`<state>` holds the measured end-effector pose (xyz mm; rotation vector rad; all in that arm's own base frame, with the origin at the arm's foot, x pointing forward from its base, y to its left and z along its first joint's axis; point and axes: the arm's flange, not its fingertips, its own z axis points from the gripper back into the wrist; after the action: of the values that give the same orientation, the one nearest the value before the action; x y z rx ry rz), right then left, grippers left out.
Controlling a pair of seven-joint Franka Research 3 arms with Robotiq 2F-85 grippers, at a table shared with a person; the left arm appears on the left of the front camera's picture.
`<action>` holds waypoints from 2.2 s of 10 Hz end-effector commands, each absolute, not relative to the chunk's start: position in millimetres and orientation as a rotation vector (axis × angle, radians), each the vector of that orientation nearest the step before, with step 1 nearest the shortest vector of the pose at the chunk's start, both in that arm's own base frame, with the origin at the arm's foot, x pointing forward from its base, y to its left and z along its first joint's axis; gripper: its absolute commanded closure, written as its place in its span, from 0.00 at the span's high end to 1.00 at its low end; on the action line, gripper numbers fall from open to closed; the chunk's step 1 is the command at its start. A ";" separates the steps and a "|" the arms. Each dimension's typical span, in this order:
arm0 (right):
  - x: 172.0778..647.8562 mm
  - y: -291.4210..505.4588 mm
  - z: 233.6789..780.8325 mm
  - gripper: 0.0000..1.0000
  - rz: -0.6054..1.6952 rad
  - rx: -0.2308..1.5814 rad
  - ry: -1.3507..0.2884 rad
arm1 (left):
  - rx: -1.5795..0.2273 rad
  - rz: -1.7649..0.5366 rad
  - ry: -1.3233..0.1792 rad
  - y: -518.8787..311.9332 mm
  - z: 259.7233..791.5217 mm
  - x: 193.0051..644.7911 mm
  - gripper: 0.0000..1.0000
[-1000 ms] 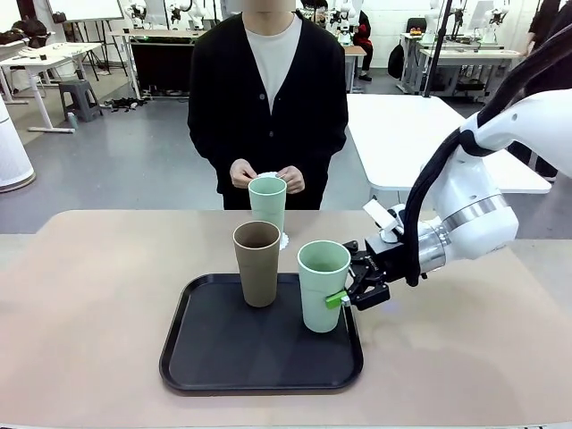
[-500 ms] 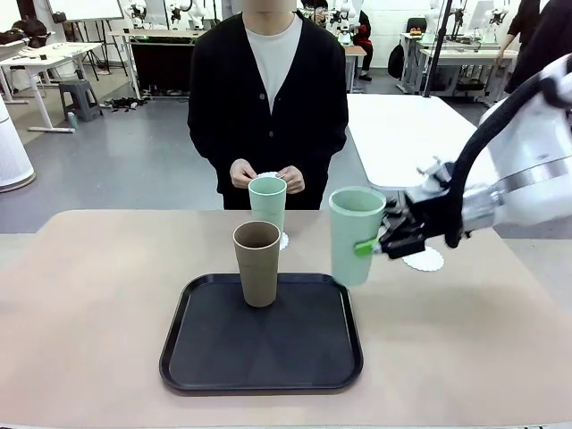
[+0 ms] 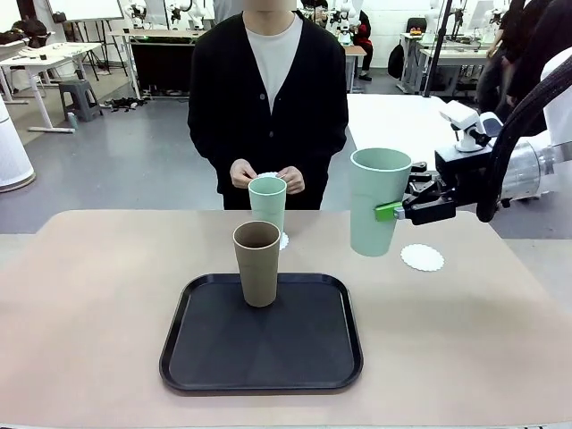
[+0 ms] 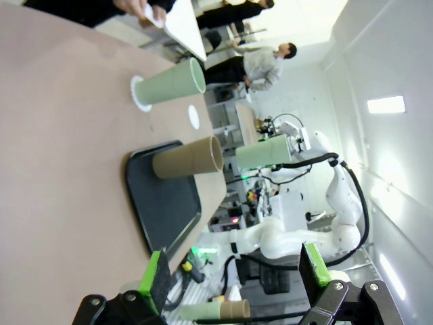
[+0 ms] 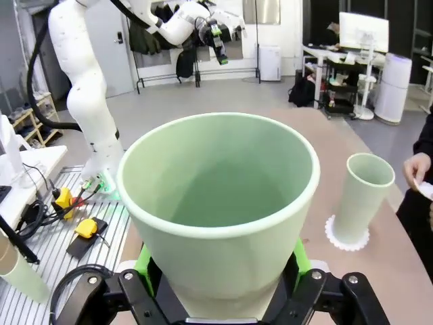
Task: Place coasters on the table and set cups on them.
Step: Take one Reusable plastic cup from the Flat Tray and place it on a coaster set by the human.
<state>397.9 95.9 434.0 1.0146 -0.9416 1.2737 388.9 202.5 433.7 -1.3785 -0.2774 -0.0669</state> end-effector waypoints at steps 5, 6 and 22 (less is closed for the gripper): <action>397.9 96.7 434.6 0.86 1.278 1.017 -0.942 | -1.380 -0.063 -0.293 202.6 434.8 388.2 1.00; 427.1 66.9 426.1 0.86 1.298 1.040 -0.917 | -1.380 -0.063 -0.293 202.6 434.8 388.2 1.00; 561.0 -122.8 406.3 0.86 1.011 0.930 -1.041 | -1.380 -0.063 -0.293 202.6 434.8 388.2 1.00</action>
<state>560.7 -123.0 405.5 0.9316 -1.0371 1.0101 388.8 202.8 433.7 -1.3783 -0.2780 -0.0661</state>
